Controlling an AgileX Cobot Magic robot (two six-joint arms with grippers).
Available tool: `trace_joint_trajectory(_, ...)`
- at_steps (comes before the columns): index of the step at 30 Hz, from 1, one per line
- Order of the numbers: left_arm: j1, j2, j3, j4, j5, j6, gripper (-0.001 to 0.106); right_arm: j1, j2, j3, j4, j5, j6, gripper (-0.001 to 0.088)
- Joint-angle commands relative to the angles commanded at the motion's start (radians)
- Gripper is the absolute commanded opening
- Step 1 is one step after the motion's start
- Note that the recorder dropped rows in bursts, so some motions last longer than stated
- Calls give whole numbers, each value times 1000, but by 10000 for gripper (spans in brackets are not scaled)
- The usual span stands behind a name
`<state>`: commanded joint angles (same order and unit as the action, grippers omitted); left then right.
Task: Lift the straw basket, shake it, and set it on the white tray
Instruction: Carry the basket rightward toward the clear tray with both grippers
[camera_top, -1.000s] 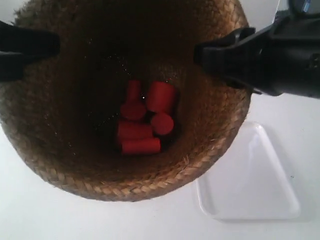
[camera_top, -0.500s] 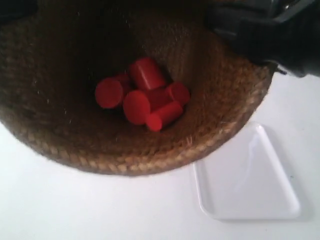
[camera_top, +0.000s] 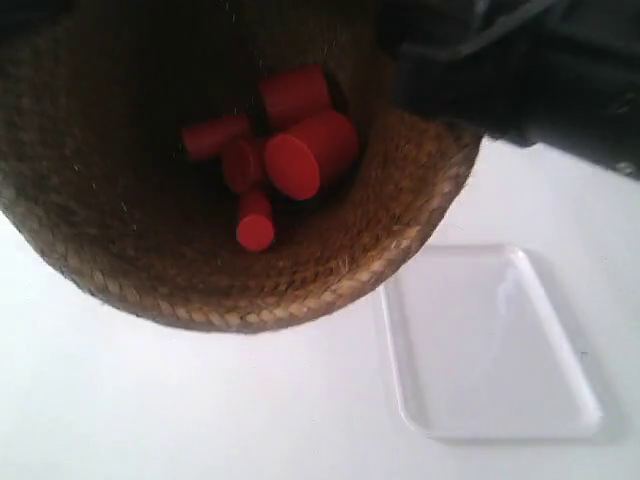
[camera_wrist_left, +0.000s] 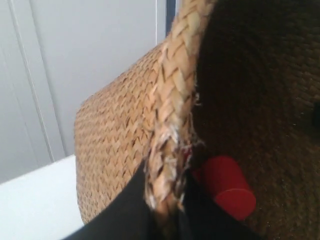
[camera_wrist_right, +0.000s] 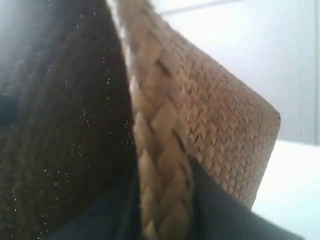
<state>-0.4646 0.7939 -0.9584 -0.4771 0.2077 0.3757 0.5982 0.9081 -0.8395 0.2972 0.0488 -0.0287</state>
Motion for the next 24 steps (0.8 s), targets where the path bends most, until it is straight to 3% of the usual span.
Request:
trace_joint_trajectory(3, 0, -41, -28, 5, -26, -8, 0, 0, -72, -18, -26, 0, -37, 0)
trace_joint_trajectory(7, 0, 35, 52, 25, -104, -5, 0, -11, 45, 67, -34, -70, -76, 0)
trace_joint_trajectory(9, 0, 44, 27, 15, -52, -7, 0, -11, 56, 34, -3, 5, -7, 0)
trace_joint_trajectory(12, -2, -10, -45, 7, 7, -9, 0, -7, -34, -38, 0, 84, 29, 0)
trace_joint_trajectory(15, -2, -36, -60, 20, -79, -16, 0, -7, -75, -25, -18, -27, -34, 0)
trace_joint_trajectory(19, 3, 58, 8, 23, -94, -8, 0, -17, 50, 65, -17, -153, -87, 0)
trace_joint_trajectory(22, 3, 54, -35, 8, -24, -13, 0, -16, 39, -1, 34, -49, 45, 0)
trace_joint_trajectory(24, 3, 15, -82, 8, -3, -13, 0, -9, -20, -50, 32, -13, 54, 0)
